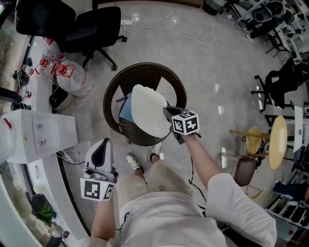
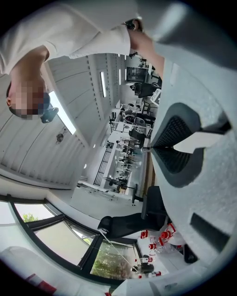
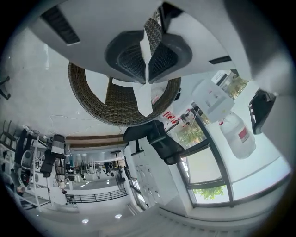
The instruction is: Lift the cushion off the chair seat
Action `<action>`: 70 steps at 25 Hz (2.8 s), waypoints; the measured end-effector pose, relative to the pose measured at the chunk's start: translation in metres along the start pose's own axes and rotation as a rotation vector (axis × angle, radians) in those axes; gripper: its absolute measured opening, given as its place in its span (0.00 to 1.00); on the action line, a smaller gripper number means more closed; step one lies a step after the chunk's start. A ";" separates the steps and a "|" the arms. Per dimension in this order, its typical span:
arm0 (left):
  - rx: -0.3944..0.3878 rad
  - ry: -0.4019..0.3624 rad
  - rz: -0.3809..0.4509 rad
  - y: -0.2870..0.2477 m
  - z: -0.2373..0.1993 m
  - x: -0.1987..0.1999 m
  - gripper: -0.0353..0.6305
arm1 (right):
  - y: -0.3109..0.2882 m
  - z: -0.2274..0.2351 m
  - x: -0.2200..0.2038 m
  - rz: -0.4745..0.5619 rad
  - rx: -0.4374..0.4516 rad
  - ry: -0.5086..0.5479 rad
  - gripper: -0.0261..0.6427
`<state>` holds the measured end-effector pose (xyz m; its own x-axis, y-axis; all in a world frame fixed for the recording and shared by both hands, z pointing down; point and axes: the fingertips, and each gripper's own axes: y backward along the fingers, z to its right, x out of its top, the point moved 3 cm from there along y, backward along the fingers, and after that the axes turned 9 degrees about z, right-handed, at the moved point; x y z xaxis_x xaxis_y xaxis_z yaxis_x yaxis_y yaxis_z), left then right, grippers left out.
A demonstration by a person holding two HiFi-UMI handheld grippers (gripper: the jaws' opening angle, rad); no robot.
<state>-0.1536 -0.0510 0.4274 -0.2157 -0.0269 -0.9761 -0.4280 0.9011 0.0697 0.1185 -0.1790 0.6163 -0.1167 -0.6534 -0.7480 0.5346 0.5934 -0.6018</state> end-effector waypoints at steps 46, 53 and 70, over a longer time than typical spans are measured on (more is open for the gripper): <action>0.064 -0.299 0.388 -0.015 0.000 0.216 0.08 | 0.262 -0.031 0.291 0.802 0.044 0.000 0.08; 0.113 -0.312 0.457 0.005 0.005 0.238 0.08 | 0.317 -0.033 0.312 0.925 0.027 0.042 0.08; 0.296 -0.327 0.484 0.058 -0.009 0.257 0.08 | 0.403 -0.007 0.276 0.969 -0.204 0.120 0.08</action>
<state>-0.2417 -0.0098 0.1827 -0.0258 0.5027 -0.8641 -0.0800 0.8606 0.5030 0.2962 -0.1170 0.1649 0.2044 0.2012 -0.9580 0.2904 0.9221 0.2556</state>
